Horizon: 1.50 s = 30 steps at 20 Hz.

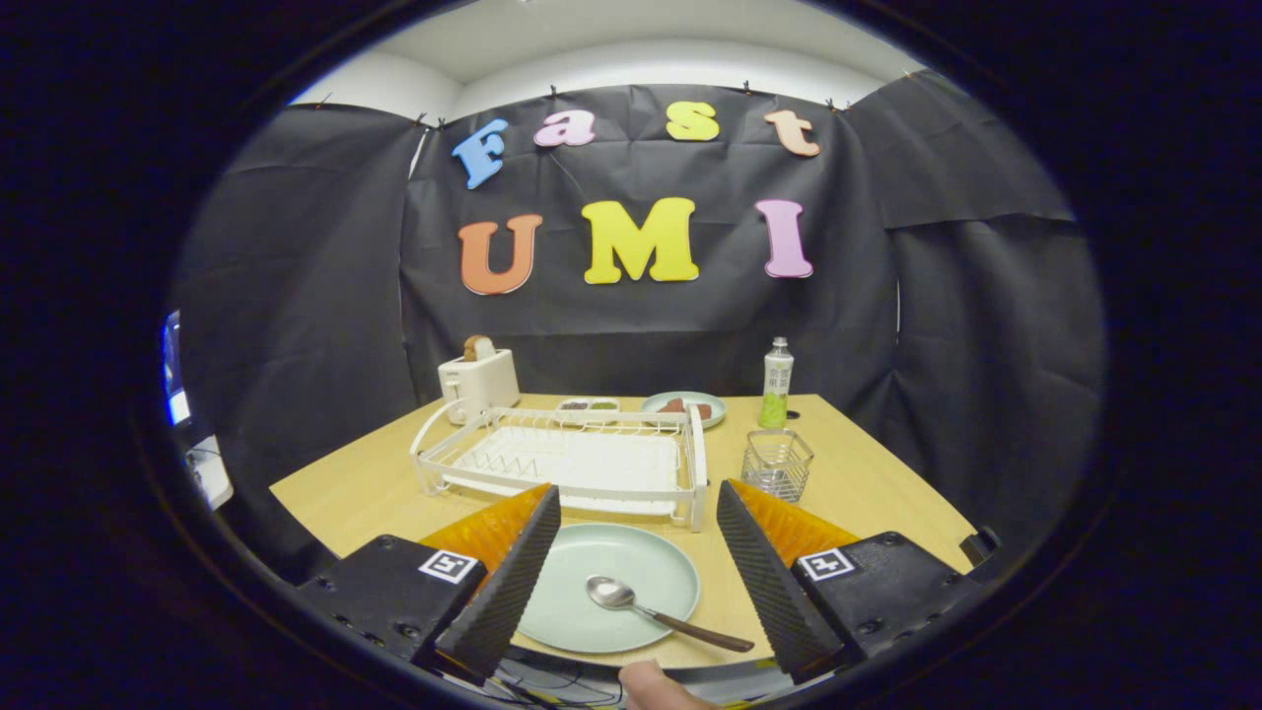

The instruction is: Take the plate from the dish rack, then take the spoon from the basket and place it into the plate.

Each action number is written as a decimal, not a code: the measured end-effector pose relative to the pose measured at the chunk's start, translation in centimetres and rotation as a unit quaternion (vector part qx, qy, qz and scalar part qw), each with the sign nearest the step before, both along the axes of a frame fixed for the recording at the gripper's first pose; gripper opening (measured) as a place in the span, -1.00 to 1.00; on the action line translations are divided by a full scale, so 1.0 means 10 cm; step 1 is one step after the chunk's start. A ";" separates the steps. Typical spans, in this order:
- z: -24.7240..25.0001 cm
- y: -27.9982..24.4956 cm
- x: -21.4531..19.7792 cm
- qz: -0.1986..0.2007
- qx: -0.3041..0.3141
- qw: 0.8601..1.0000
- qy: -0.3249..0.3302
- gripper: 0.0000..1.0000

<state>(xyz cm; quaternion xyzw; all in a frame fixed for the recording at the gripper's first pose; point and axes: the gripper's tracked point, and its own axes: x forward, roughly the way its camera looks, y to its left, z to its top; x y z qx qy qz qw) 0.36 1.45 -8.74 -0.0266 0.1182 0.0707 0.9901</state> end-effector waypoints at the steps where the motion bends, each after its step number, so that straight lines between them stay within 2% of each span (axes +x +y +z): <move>1: 0.03 -0.01 -0.06 -0.004 0.003 1.000 -0.006 1.00; 14: 0.23 -0.05 -0.29 -0.010 0.011 0.999 -0.044 1.00; 30: 0.16 -0.05 -0.44 -0.008 0.008 0.999 -0.047 1.00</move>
